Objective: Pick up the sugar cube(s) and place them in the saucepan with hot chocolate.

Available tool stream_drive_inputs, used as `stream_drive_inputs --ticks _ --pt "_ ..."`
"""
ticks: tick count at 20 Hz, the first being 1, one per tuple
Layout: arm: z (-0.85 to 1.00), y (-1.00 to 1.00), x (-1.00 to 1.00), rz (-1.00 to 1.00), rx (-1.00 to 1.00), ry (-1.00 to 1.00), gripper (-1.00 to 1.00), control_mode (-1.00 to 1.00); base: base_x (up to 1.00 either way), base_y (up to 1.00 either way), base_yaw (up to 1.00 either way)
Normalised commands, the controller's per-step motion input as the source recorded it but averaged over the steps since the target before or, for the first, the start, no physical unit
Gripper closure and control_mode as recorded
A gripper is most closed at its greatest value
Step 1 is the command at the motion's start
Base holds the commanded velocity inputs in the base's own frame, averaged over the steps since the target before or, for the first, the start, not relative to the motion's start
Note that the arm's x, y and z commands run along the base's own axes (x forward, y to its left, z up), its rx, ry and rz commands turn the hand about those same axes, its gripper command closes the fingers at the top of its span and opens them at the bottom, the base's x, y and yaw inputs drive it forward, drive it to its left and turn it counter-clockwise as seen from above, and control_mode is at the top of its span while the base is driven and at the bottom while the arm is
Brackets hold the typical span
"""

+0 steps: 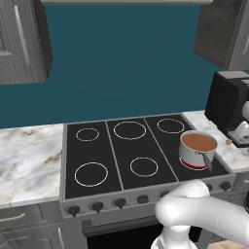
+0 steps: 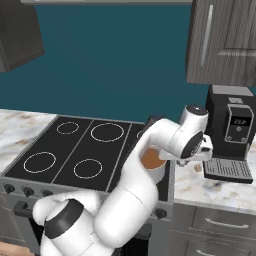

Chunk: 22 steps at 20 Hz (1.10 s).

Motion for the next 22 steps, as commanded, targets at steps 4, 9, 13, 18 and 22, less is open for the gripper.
stream_drive_inputs --ticks 4,9,13,18,22 --pt "0.45 0.74 -0.16 0.00 0.00 -0.01 1.00 -1.00 0.00 0.00 0.00" --pt "0.01 0.98 0.08 0.00 0.00 0.00 1.00 -1.00 0.00 0.00 0.00" --pt "-0.01 1.00 0.53 0.00 -0.01 0.00 1.00 -1.00 0.00 0.00 0.00" --pt "0.00 0.49 0.61 -0.04 -0.06 0.00 1.00 -1.00 0.00 0.00 0.00" --pt "-0.08 0.00 0.67 -0.09 0.00 0.04 1.00 -1.00 0.00 0.00 0.00"
